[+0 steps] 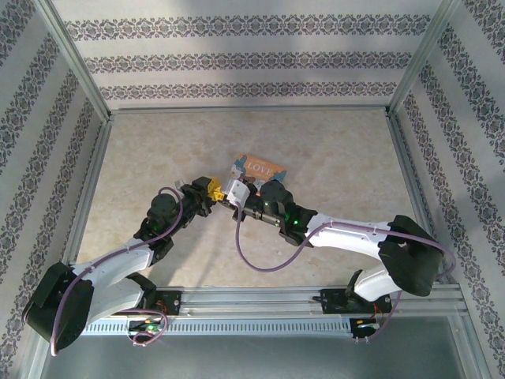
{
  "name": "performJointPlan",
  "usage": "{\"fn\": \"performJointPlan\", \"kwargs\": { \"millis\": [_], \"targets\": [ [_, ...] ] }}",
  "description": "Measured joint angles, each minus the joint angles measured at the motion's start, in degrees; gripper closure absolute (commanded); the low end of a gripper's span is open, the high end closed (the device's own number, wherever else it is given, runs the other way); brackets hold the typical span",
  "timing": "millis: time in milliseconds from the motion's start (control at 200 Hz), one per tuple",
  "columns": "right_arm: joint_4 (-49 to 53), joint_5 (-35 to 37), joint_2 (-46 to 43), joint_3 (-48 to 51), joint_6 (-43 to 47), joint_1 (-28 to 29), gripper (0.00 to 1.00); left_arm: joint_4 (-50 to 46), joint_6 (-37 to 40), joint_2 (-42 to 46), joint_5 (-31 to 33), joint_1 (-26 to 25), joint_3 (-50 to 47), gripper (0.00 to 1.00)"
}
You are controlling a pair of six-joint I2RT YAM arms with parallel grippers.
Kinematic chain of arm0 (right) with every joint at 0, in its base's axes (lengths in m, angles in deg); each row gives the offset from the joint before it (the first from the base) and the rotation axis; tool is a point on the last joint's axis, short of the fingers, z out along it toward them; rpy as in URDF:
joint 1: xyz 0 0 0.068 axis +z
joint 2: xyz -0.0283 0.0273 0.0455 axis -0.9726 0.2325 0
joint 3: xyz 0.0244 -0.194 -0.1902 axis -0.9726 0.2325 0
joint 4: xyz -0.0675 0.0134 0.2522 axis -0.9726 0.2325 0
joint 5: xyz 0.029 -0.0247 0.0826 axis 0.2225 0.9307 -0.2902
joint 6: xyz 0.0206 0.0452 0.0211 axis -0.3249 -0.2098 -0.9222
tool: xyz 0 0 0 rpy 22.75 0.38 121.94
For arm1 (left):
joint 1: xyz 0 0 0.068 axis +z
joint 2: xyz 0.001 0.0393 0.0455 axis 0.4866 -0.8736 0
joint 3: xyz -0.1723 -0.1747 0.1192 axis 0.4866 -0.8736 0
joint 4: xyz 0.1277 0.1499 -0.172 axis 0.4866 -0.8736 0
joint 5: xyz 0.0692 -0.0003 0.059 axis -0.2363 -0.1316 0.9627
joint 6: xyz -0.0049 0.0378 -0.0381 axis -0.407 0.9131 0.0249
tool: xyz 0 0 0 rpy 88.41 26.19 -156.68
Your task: Unlock a padlock with a key
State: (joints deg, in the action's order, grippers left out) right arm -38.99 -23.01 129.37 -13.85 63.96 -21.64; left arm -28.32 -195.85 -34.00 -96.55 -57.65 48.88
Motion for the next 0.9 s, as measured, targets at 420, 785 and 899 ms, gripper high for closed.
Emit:
{"fn": "performJointPlan", "kwargs": {
  "millis": [420, 785, 899],
  "targets": [
    [-0.5, 0.7, -0.5, 1.0, -0.2, 0.0, 1.0, 0.0, 0.3, 0.0, 0.8, 0.0, -0.1, 0.93],
    [-0.3, 1.1, -1.4, 2.1, -0.2, 0.0, 1.0, 0.0, 0.9, 0.2, 0.3, -0.3, -0.7, 0.96],
    [-0.3, 1.3, -1.6, 2.3, -0.2, 0.1, 1.0, 0.0, 1.0, 0.2, 0.3, -0.4, -0.7, 0.9]
  ]
}}
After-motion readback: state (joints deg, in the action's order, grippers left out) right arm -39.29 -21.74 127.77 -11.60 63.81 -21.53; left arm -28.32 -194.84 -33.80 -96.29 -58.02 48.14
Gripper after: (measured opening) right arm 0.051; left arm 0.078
